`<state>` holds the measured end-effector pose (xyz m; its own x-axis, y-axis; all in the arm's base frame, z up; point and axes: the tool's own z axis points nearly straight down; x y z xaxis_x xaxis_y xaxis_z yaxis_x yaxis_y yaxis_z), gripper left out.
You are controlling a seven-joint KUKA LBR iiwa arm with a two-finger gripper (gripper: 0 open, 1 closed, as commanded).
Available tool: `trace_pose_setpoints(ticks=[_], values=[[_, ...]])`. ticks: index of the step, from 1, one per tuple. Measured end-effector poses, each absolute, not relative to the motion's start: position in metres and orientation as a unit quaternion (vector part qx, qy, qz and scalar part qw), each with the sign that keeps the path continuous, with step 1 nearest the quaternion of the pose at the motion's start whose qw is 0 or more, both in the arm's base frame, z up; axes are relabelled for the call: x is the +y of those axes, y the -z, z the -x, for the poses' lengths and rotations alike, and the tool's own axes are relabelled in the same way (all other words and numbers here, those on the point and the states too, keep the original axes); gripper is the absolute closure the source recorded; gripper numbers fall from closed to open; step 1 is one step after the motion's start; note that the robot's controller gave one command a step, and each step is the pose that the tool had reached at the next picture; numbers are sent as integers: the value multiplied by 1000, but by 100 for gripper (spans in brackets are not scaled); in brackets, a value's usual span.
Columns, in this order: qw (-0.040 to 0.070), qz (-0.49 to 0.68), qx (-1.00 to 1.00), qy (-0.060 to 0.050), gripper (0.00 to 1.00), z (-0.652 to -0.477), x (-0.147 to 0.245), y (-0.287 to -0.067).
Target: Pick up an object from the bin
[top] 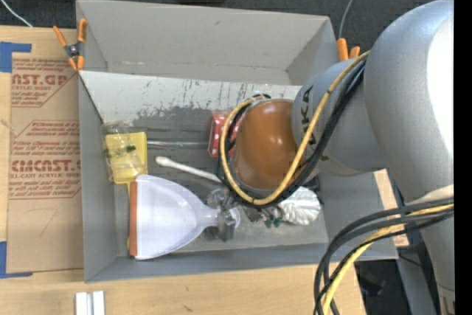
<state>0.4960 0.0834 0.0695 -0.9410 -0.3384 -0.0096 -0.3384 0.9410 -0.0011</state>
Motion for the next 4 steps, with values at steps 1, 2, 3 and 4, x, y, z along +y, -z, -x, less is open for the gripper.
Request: trace_pose_setpoints(ticks=[1, 2, 3, 4], values=[[5, 172, 985, 0, 100, -496, 83, -70], [6, 364, 931, 1, 100, -507, 96, -87], [6, 402, 916, 1, 100, -507, 99, -92], [7, 582, 813, 2, 100, -512, 134, -77]])
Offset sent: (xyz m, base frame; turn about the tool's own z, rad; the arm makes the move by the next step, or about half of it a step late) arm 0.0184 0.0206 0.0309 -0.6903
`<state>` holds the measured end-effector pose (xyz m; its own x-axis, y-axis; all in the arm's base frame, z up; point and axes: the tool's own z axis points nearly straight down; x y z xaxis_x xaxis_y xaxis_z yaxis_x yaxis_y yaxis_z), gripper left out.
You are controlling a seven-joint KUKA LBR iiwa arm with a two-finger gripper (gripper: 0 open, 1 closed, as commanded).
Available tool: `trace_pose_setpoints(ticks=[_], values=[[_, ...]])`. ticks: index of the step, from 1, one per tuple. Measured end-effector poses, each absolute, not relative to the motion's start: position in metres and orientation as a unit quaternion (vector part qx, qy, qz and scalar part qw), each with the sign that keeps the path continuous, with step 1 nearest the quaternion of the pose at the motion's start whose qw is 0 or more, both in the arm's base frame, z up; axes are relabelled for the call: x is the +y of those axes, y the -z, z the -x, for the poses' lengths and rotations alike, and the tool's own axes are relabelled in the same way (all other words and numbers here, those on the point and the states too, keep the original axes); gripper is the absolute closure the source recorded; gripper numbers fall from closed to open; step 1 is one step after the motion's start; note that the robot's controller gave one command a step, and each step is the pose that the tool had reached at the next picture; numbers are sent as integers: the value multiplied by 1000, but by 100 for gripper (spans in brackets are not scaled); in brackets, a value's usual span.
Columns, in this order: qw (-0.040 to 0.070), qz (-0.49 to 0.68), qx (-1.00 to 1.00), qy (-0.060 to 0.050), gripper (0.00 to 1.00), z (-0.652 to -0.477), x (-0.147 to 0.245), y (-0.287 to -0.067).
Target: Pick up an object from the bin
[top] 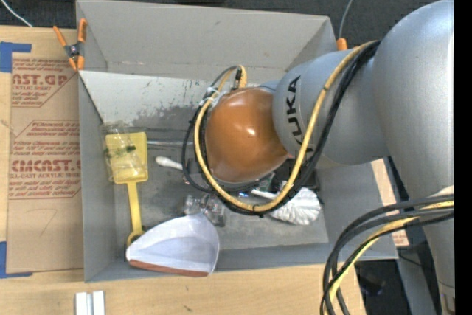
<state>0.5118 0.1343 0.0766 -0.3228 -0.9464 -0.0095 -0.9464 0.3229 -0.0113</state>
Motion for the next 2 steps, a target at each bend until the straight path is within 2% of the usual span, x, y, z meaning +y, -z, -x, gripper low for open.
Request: trace_pose_setpoints(ticks=[1, 2], values=[[7, 632, 775, 2, 100, -513, 104, -70], [7, 632, 775, 2, 100, -513, 104, -70]])
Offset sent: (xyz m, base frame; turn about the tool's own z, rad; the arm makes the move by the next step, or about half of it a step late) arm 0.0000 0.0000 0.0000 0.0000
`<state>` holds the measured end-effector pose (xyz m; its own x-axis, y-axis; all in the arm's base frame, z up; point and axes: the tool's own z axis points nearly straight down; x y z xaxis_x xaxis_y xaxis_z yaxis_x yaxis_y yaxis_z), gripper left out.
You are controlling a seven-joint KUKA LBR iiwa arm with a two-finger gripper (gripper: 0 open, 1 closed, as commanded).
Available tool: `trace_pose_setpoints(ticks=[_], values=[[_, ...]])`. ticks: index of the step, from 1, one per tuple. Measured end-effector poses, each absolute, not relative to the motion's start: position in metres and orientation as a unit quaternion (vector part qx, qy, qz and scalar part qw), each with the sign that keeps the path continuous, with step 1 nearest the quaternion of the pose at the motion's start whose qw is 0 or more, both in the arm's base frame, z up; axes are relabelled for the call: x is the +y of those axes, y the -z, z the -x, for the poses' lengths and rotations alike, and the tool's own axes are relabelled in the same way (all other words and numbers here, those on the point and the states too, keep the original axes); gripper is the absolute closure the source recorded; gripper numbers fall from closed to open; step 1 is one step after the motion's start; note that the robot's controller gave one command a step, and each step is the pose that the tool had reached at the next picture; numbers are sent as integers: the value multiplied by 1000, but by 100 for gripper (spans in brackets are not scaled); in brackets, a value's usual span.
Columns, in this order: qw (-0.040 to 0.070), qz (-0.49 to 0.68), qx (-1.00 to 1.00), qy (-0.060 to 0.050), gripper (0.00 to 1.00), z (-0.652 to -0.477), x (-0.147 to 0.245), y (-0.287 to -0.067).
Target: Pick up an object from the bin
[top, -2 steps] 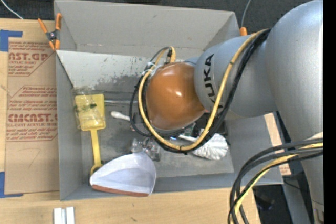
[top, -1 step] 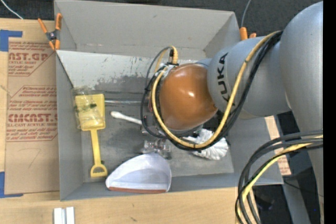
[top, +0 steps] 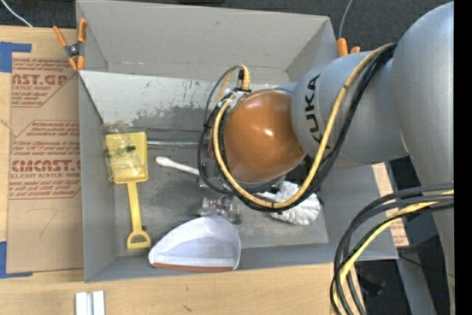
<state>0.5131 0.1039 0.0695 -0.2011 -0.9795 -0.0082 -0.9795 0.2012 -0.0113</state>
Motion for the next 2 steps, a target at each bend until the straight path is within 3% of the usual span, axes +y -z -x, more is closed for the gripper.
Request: trace_pose_setpoints(ticks=[2], values=[[7, 632, 775, 2, 100, -513, 104, -69]])
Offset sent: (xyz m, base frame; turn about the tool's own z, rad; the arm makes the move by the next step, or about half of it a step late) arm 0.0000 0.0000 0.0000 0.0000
